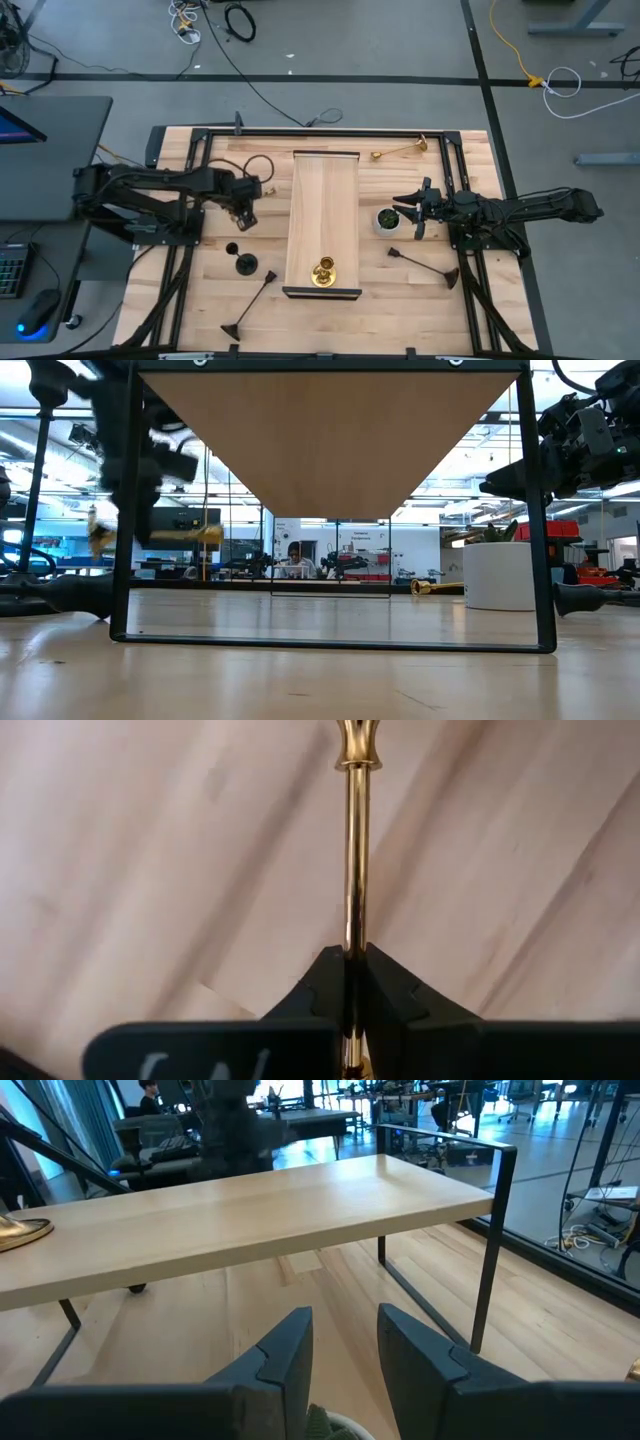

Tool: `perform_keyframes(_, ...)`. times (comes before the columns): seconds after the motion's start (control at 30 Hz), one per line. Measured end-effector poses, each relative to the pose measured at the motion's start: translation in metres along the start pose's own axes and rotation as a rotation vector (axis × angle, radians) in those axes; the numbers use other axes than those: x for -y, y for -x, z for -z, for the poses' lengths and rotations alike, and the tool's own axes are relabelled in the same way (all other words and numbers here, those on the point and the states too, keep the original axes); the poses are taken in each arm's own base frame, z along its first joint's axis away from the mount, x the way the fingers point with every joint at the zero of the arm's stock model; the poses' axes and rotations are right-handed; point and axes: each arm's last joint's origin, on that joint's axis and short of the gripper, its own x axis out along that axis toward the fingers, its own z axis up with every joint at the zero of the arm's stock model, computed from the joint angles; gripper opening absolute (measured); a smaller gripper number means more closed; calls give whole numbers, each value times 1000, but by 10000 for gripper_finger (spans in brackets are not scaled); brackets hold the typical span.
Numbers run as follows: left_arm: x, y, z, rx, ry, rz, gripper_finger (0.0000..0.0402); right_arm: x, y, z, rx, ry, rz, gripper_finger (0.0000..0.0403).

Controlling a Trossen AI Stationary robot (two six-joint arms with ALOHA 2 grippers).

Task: Pick & Place candle stick holders
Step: Put the left gold candle holder on the shelf aligned with the other gold candle holder

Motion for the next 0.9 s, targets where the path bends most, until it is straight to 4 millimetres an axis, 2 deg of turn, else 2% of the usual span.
perform_keyframes(0.1, -4, 22, -5, 75, -8, -9, 14, 0, 0, 0, 0, 0, 0, 114)
perform_keyframes(0.27, -16, 60, 2, 281, 57, -18, 14, 0, 0, 0, 0, 0, 0, 114)
perform_keyframes(0.43, -21, 84, 9, 533, 76, 92, 14, 0, 0, 0, 0, 0, 0, 114)
perform_keyframes(0.6, -16, 93, 14, 744, 13, 207, 14, 0, 0, 0, 0, 0, 0, 114)
perform_keyframes(0.9, 8, 91, 18, 964, -183, 383, 14, 0, 0, 0, 0, 0, 0, 114)
